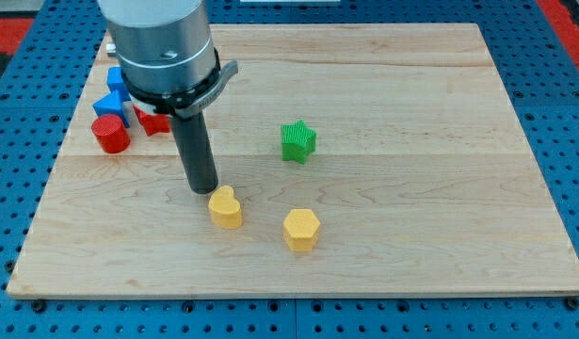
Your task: Place the green star to the top of the yellow heart
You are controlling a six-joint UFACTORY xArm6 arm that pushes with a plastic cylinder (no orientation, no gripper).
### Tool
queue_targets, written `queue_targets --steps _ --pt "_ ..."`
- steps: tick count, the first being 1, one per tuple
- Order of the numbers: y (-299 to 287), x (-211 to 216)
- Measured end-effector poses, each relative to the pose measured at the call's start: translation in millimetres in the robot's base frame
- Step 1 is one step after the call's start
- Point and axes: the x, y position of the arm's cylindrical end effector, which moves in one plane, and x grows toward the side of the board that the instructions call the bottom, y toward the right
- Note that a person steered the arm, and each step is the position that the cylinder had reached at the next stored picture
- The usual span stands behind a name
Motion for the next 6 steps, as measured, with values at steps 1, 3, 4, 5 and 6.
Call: queue_targets --steps 1,3,4,5,6 --pt "79 27" --pt "171 -70" --pt "141 -116" --pt "99 -63" --pt "100 1"
